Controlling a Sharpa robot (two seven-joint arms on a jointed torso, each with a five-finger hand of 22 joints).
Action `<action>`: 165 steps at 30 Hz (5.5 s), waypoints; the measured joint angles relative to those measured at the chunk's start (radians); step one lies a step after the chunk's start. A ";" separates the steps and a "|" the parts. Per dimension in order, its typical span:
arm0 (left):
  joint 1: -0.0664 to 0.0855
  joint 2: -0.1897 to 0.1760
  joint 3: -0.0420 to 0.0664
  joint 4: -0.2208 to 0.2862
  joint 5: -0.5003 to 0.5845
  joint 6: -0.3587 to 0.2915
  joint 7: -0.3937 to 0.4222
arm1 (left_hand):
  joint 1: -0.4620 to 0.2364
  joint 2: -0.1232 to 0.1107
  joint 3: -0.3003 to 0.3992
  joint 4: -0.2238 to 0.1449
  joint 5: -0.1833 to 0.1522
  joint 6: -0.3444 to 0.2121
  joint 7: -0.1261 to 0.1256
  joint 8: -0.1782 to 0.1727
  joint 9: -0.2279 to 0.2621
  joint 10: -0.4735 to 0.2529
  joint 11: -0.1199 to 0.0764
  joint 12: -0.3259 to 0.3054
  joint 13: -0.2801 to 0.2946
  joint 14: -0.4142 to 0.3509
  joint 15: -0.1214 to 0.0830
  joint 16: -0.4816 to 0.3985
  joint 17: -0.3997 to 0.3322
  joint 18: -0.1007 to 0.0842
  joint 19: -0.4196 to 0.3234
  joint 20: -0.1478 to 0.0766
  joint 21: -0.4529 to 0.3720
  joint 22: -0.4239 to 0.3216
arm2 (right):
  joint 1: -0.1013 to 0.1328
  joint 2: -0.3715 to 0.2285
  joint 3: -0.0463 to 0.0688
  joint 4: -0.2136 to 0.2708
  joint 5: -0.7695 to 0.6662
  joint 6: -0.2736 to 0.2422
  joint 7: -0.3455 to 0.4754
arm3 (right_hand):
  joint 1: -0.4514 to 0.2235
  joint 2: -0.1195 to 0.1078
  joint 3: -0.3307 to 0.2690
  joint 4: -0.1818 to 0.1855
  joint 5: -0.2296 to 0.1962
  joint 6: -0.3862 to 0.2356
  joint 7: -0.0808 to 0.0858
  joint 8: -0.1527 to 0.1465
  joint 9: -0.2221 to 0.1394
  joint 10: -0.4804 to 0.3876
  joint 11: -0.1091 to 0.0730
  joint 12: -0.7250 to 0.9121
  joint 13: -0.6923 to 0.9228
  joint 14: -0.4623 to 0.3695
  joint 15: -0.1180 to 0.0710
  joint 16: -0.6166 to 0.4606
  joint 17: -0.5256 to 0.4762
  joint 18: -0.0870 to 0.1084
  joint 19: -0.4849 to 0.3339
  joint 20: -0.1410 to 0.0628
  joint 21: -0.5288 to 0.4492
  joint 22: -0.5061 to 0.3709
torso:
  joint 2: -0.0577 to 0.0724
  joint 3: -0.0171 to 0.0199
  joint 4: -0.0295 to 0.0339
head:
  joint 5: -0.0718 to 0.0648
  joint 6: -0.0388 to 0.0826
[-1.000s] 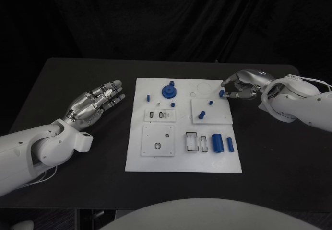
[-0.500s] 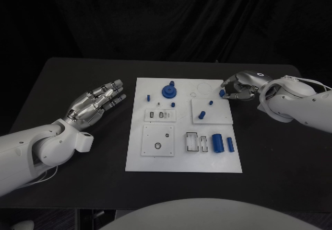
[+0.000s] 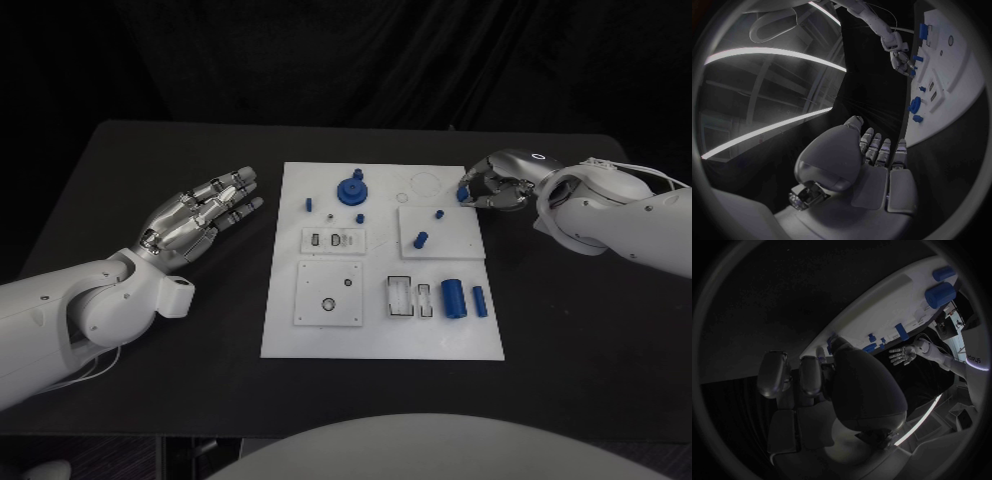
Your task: Assemble the parts on the task board
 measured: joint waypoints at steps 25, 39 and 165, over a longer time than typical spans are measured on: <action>-0.001 0.002 0.000 -0.005 0.000 0.007 0.000 | 0.000 0.000 0.007 0.001 0.000 0.000 0.000 0.000 0.000 0.004 0.003 0.000 0.000 0.004 0.004 0.000 0.000 0.000 0.000 0.000 0.000 0.000 | -0.003 0.010 0.001 -0.002 0.001 -0.001 0.001 | 0.040 0.031 -0.007 -0.021 0.098 0.032 -0.017 0.175 0.090 0.000 -0.014 0.005 0.000 0.000 0.000 0.000 0.000 0.000 0.000 -0.007 -0.011 0.001 | -0.001 -0.0007 0.0004 | -0.015 0.000; -0.001 -0.003 0.000 -0.005 0.000 0.010 0.000 | 0.000 0.000 0.011 -0.003 0.000 0.000 0.000 0.000 0.000 0.003 0.003 0.000 0.000 0.004 0.004 0.000 0.000 0.000 0.000 0.000 0.000 0.000 | -0.003 -0.014 0.001 0.035 0.002 -0.045 0.007 | 0.063 0.055 0.003 -0.047 0.162 0.048 -0.020 0.271 0.121 0.007 -0.022 0.009 0.000 0.000 -0.014 0.000 0.007 0.000 0.011 -0.018 -0.015 0.001 | 0.000 -0.0007 0.0006 | -0.017 0.000; -0.007 0.026 0.000 -0.032 -0.001 0.028 -0.029 | -0.004 -0.004 0.033 -0.008 0.000 -0.004 0.004 0.000 0.000 0.003 0.003 0.004 0.000 0.000 0.007 0.000 0.000 0.000 0.000 0.000 0.000 0.000 | -0.025 0.223 0.002 0.291 -0.196 -0.033 -0.168 | -0.193 -0.146 -0.091 0.020 -0.024 -0.420 -0.008 -0.003 -0.070 -0.107 -0.001 -0.068 -0.069 -0.016 0.005 -0.029 -0.038 0.032 -0.012 -0.002 -0.177 0.000 | 0.000 -0.0001 -0.0003 | 0.012 0.000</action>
